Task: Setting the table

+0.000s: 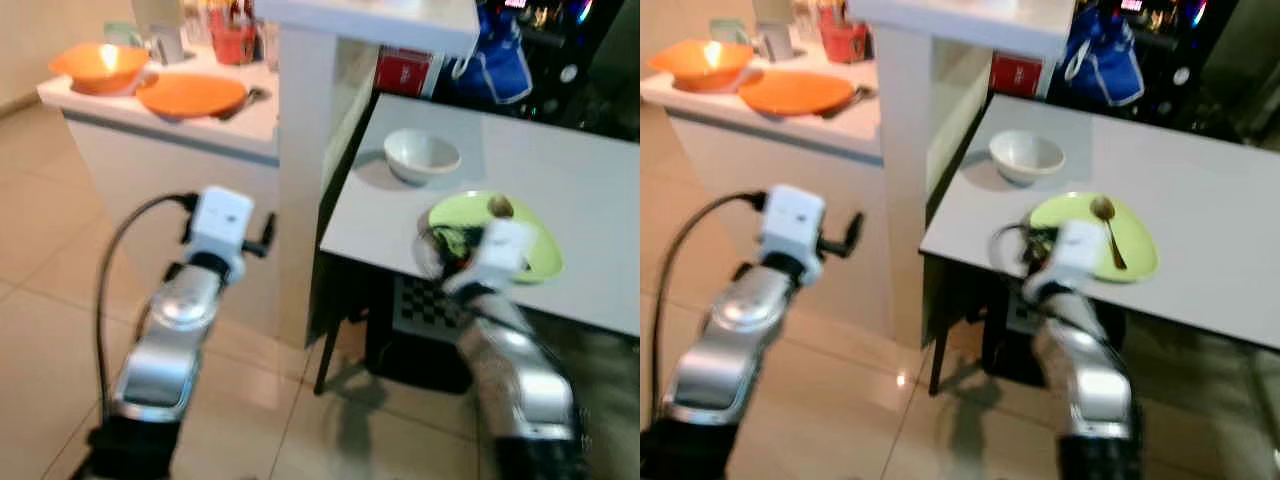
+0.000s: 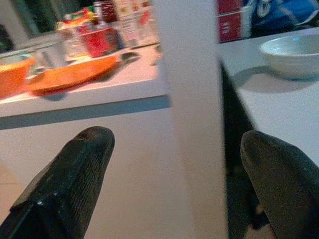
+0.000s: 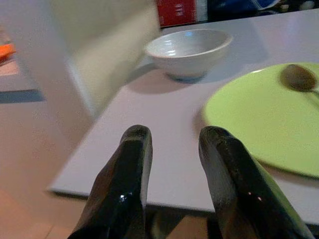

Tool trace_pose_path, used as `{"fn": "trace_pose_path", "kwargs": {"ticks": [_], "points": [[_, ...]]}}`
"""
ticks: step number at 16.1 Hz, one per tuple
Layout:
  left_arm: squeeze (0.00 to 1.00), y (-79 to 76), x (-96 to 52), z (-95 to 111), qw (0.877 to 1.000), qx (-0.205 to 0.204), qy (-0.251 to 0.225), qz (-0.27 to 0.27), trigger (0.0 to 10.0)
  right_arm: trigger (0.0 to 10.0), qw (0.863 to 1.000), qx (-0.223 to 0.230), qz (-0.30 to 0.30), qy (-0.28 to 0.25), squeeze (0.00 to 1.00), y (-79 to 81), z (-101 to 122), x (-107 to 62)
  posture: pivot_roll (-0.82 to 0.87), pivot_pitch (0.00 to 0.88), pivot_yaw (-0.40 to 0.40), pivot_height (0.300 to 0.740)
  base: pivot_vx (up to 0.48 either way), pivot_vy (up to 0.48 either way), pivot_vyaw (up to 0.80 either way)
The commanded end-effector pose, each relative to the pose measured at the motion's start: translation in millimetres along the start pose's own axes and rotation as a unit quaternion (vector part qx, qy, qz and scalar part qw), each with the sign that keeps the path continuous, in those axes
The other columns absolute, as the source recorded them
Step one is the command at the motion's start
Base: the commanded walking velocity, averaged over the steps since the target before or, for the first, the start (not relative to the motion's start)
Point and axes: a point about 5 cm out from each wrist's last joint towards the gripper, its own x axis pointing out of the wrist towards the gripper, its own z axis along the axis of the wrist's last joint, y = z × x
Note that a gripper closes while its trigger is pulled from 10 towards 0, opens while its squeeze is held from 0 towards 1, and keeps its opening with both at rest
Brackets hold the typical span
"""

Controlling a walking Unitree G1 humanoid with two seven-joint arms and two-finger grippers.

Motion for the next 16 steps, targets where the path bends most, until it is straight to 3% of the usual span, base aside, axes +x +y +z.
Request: {"fn": "trace_pose_path", "kwargs": {"ticks": [1,16], "points": [[0.00,-1.9,0.6,0.2,1.000,0.000,0.000,0.000,10.0,10.0,1.000,-0.003,-0.014,-0.004,0.00,-8.2,4.4,0.6,0.03,0.000,-0.054,0.740,0.000,0.435,0.00],[0.00,7.8,2.2,2.0,1.000,0.008,-0.005,0.017,10.0,10.0,1.000,0.004,-0.013,0.006,0.00,-5.6,6.3,2.7,0.04,0.000,-0.054,0.740,0.000,0.430,-0.09]]}}
